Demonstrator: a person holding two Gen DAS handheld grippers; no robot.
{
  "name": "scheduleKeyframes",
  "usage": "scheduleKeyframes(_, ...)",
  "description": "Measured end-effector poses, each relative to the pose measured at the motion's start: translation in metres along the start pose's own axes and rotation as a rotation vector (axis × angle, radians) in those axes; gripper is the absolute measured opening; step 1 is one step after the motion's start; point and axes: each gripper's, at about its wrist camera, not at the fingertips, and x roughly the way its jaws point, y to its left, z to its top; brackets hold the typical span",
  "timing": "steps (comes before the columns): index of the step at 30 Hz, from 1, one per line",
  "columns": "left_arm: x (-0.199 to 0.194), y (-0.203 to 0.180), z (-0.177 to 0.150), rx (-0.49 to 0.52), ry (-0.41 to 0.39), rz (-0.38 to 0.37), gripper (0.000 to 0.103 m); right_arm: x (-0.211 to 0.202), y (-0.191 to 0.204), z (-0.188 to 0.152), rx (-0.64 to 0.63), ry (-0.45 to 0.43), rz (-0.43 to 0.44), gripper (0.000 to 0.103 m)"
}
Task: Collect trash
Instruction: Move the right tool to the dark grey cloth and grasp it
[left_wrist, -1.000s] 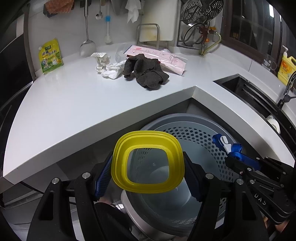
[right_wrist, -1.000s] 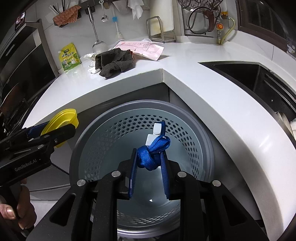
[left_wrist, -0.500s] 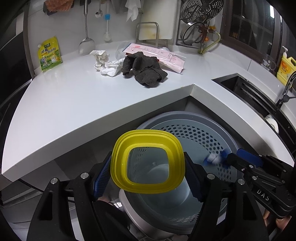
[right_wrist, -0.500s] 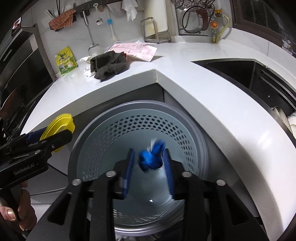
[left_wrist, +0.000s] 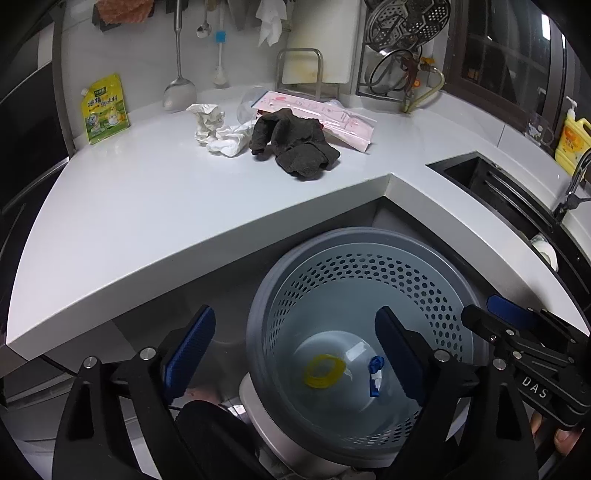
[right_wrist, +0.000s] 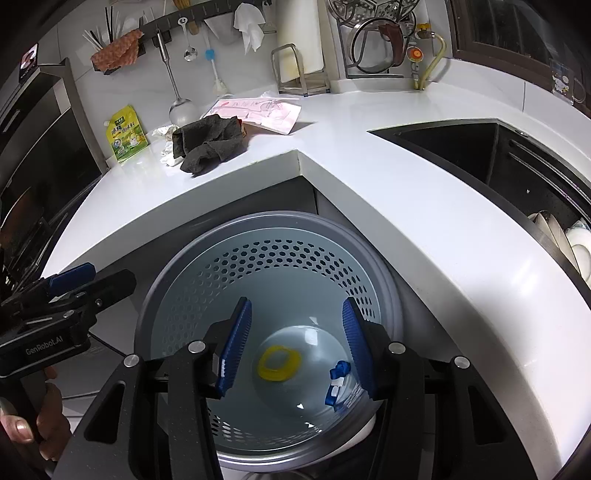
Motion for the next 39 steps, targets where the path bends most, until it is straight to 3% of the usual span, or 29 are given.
scheduleKeyframes(18,-0.021,0.017,0.011,-0.055,-0.086,-0.018,0.096,-0.01,0.004,0.006,0.0,-0.04,-0.009,0.062)
scheduleKeyframes(27,-0.029,0.035,0.025,-0.088,-0.118,0.011,0.096,-0.01,0.009,0.017,-0.003,-0.057,0.002,0.063)
scheduleKeyframes(31,-0.03,0.044,0.032,-0.095,-0.146,0.036,0.097,-0.011,0.017,0.03,-0.019,-0.091,0.006,0.068)
scheduleKeyframes(39,-0.018,0.062,0.051,-0.099,-0.159,0.098,0.097,0.009,0.037,0.06,-0.055,-0.094,0.038,0.068)
